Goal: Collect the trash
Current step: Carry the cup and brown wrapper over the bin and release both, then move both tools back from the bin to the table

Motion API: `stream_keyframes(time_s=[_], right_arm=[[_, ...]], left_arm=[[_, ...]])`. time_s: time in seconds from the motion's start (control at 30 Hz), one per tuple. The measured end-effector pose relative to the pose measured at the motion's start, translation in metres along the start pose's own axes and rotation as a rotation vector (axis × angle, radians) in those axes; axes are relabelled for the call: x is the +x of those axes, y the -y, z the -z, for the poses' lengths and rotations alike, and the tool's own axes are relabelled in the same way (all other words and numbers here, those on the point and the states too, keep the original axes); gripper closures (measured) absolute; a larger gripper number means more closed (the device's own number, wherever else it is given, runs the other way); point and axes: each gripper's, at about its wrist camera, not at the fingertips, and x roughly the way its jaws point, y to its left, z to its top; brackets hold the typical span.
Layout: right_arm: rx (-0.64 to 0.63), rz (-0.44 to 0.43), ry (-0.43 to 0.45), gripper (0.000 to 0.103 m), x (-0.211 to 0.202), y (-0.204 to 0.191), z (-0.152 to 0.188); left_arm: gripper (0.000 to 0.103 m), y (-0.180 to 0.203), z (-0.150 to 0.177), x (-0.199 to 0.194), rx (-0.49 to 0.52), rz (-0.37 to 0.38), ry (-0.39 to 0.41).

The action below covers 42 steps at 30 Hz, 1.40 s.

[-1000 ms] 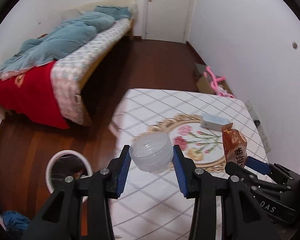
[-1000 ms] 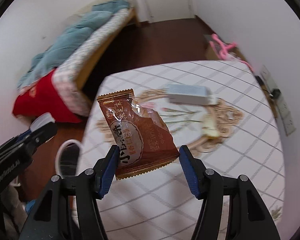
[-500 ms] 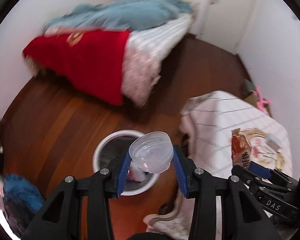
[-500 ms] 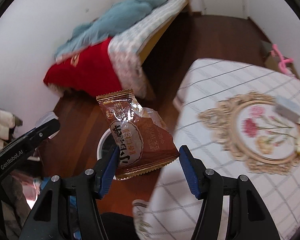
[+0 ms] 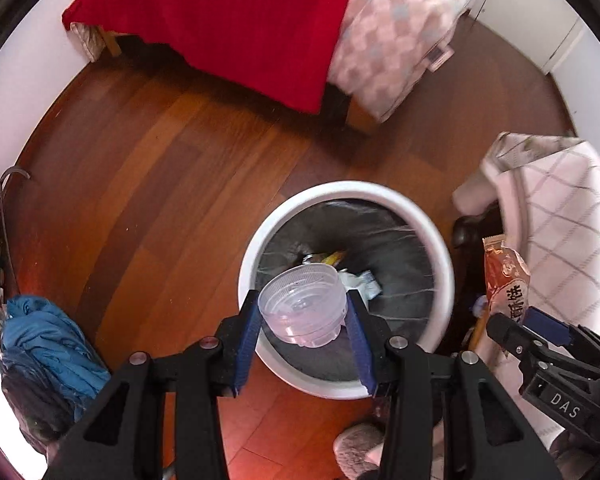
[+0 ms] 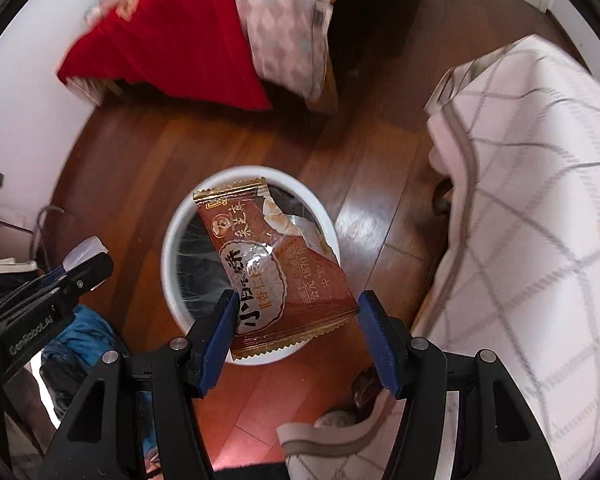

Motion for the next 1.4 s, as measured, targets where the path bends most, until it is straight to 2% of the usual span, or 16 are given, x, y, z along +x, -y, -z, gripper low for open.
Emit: stream_keyframes(time_s=[0.13, 0.37, 0.4, 0.43, 0.47, 0.5, 0.57, 0.6, 0.63, 0.67, 0.7, 0.73, 0.93, 1.13, 1.4], right_arm=[[0.010, 0.030, -0.059, 0.040, 0.038, 0.002, -0.011], [0.030, 0.010, -0.087, 0.039, 0.066, 0.012, -0.033], [0.034, 0.007, -0.084, 0.039, 0.066, 0.013, -0.034], [0.031, -0.004, -0.083, 0.038, 0.066, 0.012, -0.036], [0.029, -0.011, -0.087, 0.036, 0.067, 0.013, -0.037], [0.027, -0.024, -0.090, 0.035, 0.068, 0.011, -0.038], [0.013, -0.050, -0.092, 0.033, 0.070, 0.006, -0.040], [0.008, -0.047, -0.087, 0.027, 0.070, 0.005, -0.041], [-0.003, -0.052, -0.079, 0.017, 0.069, 0.002, -0.040], [-0.009, -0.052, -0.076, 0.011, 0.068, 0.000, -0.040], [-0.014, -0.048, -0.071, 0.002, 0.067, -0.002, -0.039], [-0.020, -0.047, -0.067, 0.001, 0.065, -0.001, -0.038], [-0.048, 0.031, -0.040, 0.000, 0.047, -0.005, -0.025], [-0.081, 0.086, 0.011, 0.000, 0.018, -0.009, -0.005], [-0.080, 0.082, 0.051, 0.000, -0.023, -0.012, 0.017]], left_arm=[[0.065, -0.003, -0.012, 0.028, -0.008, 0.022, -0.049], [0.062, -0.009, -0.020, 0.036, -0.040, 0.070, -0.083], [0.053, -0.011, -0.021, 0.035, -0.048, 0.070, -0.082], [0.037, -0.013, -0.022, 0.034, -0.053, 0.067, -0.080], [0.030, -0.014, -0.022, 0.033, -0.056, 0.065, -0.077], [0.025, -0.017, -0.022, 0.031, -0.064, 0.067, -0.068], [0.024, -0.021, -0.021, 0.029, -0.075, 0.064, -0.065], [0.020, -0.023, -0.020, 0.028, -0.079, 0.062, -0.067], [0.005, -0.027, -0.018, 0.026, -0.088, 0.053, -0.070], [0.000, -0.028, -0.018, 0.026, -0.092, 0.047, -0.070], [0.000, -0.032, -0.014, 0.023, -0.099, 0.035, -0.062], [0.000, -0.034, -0.011, 0.021, -0.102, 0.022, -0.055], [0.000, -0.041, 0.009, 0.007, -0.102, -0.041, -0.017], [0.000, -0.036, 0.029, -0.013, -0.083, -0.057, 0.009], [0.000, -0.027, 0.052, -0.051, -0.069, -0.060, 0.061]])
